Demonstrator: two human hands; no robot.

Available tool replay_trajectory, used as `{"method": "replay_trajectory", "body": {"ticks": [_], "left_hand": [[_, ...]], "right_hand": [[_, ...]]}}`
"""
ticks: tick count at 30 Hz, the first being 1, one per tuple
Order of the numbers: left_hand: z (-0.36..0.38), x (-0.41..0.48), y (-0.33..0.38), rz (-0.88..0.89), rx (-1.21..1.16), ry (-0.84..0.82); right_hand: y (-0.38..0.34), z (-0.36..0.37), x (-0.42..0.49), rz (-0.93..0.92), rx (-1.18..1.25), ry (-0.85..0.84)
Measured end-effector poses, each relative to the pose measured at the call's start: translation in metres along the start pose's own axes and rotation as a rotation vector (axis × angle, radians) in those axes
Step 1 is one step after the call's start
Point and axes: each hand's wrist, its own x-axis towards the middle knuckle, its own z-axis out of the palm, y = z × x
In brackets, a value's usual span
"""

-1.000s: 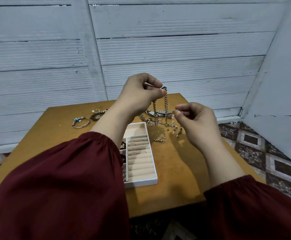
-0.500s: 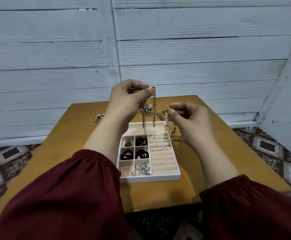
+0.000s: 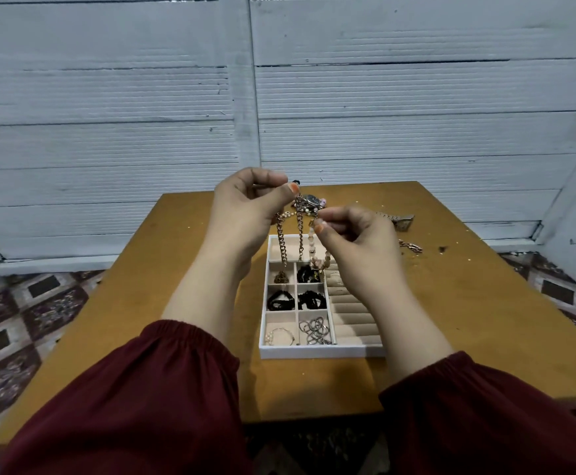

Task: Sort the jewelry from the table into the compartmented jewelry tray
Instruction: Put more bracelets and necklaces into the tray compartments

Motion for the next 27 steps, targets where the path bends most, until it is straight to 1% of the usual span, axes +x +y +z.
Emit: {"method": "replay_trajectory", "body": {"ticks": [8,27], "left_hand": [[-0.005,0.013,-0.012,-0.002,-0.015,0.010],[-0.005,0.035,-0.021,-0.008,-0.024,0.003]], "right_hand": [[0.013,0.015,0.004,0.031,-0.022,0.007],[0.018,0.019,0.009,0.044,0.051,0.026]]}}
